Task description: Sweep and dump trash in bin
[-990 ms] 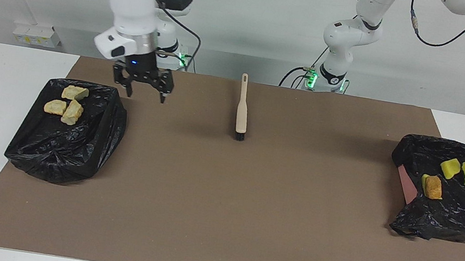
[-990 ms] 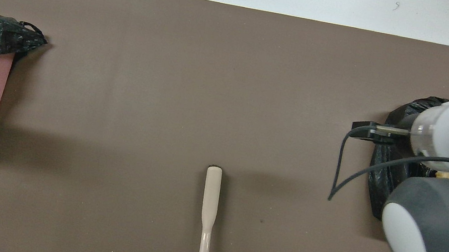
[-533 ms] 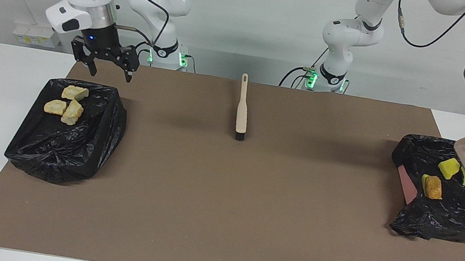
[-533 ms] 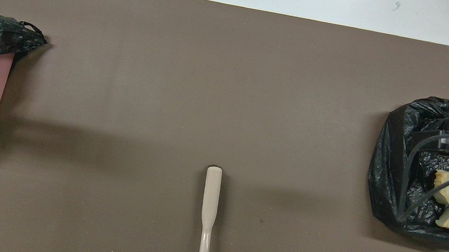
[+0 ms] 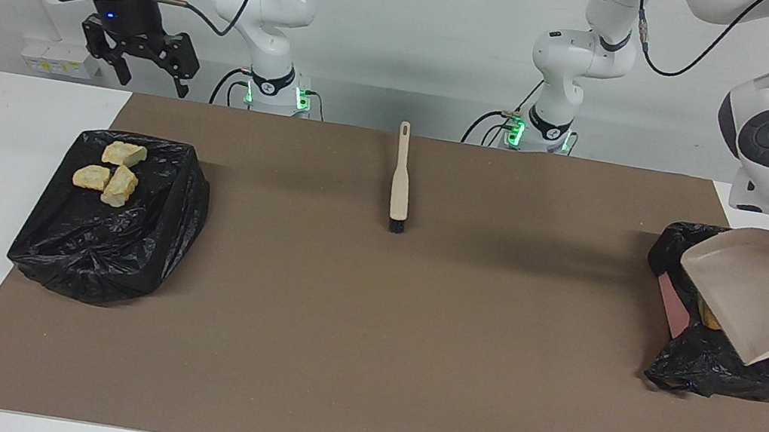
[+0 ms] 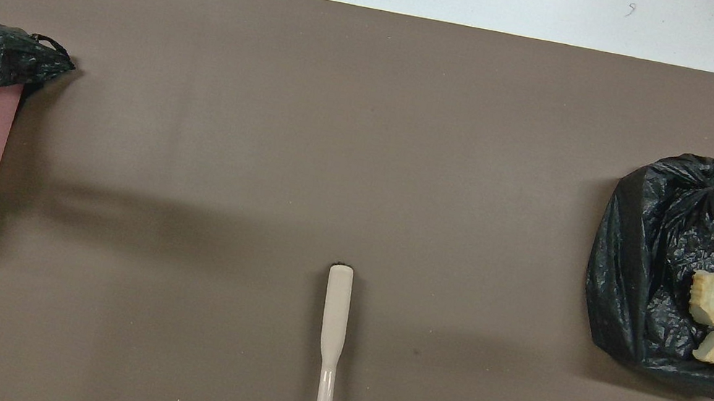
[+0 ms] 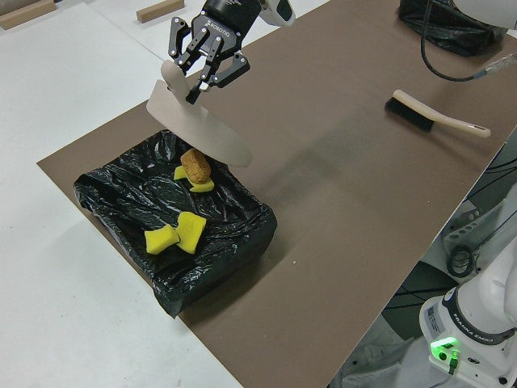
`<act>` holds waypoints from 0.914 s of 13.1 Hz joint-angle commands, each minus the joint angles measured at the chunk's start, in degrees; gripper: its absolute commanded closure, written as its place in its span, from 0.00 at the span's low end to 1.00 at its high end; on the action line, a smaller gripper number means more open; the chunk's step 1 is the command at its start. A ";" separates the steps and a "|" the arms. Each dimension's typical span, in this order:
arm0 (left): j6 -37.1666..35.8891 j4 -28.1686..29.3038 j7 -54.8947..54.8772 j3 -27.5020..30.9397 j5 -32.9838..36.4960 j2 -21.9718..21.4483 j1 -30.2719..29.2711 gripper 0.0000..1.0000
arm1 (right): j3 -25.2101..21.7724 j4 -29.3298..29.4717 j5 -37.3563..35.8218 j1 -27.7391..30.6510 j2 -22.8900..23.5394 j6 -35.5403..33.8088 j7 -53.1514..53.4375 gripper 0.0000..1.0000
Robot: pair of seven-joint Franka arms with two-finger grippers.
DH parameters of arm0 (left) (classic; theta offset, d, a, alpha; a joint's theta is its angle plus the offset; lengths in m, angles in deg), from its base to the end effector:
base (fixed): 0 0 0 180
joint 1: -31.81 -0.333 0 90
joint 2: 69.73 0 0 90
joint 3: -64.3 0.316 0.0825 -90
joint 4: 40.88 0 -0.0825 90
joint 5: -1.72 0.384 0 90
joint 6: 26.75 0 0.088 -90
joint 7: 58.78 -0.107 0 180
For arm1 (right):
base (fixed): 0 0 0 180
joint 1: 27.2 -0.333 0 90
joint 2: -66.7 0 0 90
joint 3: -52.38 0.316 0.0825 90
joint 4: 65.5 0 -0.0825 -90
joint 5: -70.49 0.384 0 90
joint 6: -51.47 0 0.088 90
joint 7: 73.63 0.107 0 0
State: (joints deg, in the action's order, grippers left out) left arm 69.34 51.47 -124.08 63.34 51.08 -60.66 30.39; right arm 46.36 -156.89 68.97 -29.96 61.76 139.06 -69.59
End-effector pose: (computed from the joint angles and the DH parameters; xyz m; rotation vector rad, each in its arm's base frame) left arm 0.6078 0.0792 0.5552 -1.9231 1.4188 0.6794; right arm 0.5222 -0.0354 0.6556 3.1177 -0.2006 0.0305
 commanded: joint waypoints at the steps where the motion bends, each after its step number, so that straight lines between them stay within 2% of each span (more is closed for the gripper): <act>1: -0.81 1.68 9.10 0.78 -7.50 -1.78 1.24 1.00 | 1.10 -0.54 1.08 2.15 -0.43 0.13 -1.58 0.00; 7: -1.96 2.39 32.22 0.78 -29.91 -2.75 5.80 1.00 | -0.74 -0.46 -0.07 0.13 -0.34 0.21 -1.67 0.00; 9: -2.05 2.39 42.04 0.78 -33.88 -2.75 8.87 1.00 | -4.51 -0.46 1.24 -2.06 -0.43 0.39 -1.84 0.00; 12: -1.08 2.30 54.80 0.78 -41.52 -2.84 13.53 1.00 | -4.35 -0.63 1.60 -2.25 -0.43 0.83 -1.93 0.00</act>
State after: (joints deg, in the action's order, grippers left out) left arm 67.85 52.24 -76.24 63.16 13.15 -61.67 40.85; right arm 42.63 -156.90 69.38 -31.60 61.80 139.14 -69.72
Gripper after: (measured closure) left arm 0.687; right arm 0.000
